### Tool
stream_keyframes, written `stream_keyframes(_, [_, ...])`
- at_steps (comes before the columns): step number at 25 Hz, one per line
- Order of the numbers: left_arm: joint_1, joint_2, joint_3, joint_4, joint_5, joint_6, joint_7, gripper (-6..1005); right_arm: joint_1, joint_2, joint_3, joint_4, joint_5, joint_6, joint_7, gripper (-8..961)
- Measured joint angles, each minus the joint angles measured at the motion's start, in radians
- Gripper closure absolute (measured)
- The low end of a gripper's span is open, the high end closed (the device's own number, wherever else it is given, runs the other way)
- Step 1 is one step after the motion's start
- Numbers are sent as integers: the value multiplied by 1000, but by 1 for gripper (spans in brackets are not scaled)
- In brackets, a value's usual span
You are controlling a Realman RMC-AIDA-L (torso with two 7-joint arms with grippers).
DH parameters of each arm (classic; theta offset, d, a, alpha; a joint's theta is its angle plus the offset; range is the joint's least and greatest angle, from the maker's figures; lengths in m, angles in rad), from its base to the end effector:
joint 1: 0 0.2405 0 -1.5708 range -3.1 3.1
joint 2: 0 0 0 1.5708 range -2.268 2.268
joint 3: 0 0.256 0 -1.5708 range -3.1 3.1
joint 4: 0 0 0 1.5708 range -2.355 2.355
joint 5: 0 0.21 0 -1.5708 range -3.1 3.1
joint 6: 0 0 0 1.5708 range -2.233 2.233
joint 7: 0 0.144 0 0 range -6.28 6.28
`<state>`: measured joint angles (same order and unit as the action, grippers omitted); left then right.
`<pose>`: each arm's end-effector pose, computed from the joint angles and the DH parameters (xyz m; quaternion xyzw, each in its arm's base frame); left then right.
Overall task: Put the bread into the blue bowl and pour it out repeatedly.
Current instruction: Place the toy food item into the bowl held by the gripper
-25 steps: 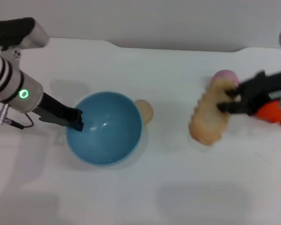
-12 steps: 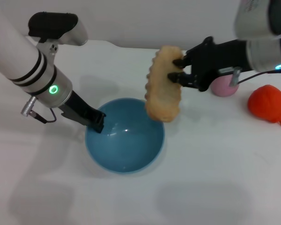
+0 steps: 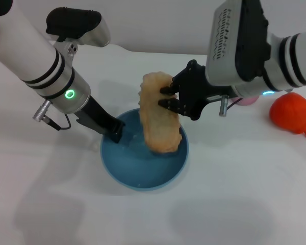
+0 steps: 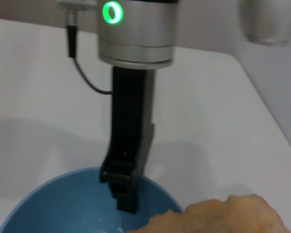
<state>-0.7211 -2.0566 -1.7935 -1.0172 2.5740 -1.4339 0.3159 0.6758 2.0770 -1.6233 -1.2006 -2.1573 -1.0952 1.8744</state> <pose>-0.2059 0.3751 -0.0235 -0.8361 -0.4948 0.1630 0.1720 0.1018 0.3709 -0.0678 -0.9887 -0.0545 -0.0129 0.1393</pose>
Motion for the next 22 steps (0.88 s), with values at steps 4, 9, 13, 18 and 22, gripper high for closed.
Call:
stream_keyframes(4, [-6,0,1,1,0,1,0,987,10,0,-34,18,1,20,0,752])
stream_keyframes(9, [-10,-1,2,4,0,7,0,987,12,0,-68,25,3,52,0,719])
stream_keyframes(13, [-10,-2,2,5,-1,16,0,987,17,0,-87,13,13,52,2,693])
stream_keyframes(18, [-11,-2,-1,26,-2,51,-5,987,-18,0,-69,-47,24,59,2,561])
stream_keyframes(22, [-11,0,-5,32,-2,79,-5,987,-85,3,-44,-130,40,94,2,535])
